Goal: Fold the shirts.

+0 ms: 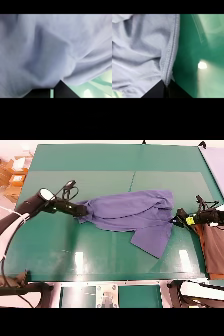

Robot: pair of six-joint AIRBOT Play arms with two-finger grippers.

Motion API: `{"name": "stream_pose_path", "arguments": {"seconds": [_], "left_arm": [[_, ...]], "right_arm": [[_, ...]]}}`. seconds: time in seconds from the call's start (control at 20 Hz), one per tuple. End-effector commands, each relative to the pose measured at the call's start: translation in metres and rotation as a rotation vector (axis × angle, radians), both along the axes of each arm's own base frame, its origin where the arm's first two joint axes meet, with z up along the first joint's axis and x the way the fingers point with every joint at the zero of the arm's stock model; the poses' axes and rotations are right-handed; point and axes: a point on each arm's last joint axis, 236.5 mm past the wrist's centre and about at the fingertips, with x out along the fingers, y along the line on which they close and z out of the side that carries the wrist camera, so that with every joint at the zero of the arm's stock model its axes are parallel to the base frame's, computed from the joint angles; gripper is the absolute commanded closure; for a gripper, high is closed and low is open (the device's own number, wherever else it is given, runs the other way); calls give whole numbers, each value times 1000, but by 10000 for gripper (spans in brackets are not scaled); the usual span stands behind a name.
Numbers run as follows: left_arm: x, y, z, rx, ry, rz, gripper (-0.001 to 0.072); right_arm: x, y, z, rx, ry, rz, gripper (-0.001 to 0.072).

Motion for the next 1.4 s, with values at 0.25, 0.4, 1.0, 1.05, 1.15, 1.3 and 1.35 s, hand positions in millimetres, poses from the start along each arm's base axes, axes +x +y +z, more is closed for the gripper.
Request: {"name": "stream_pose_path", "arguments": {"seconds": [0.25, 0.4, 1.0, 1.05, 1.15, 1.3, 1.35], "left_arm": [[45, 5, 154, 55, -377, -65, 680], [51, 15, 279, 77, -653, -37, 680], [-137, 66, 550, 121, -1189, 44, 679], [-149, 68, 556, 109, -1205, 55, 679], [-161, 75, 560, 103, -1207, 86, 679], [-137, 77, 526, 141, -1086, 93, 678], [-118, 73, 498, 149, -1008, 77, 679]], "right_arm": [[45, 28, 86, 156, -238, 41, 694], [73, 43, 220, 196, -550, 108, 694], [-86, 94, 609, -382, -1525, 133, 695], [-91, 93, 618, -409, -1555, 104, 694], [-91, 87, 629, -421, -1590, 63, 694], [-63, 66, 617, -395, -1540, 41, 694], [-46, 55, 606, -369, -1501, 33, 694]]}}
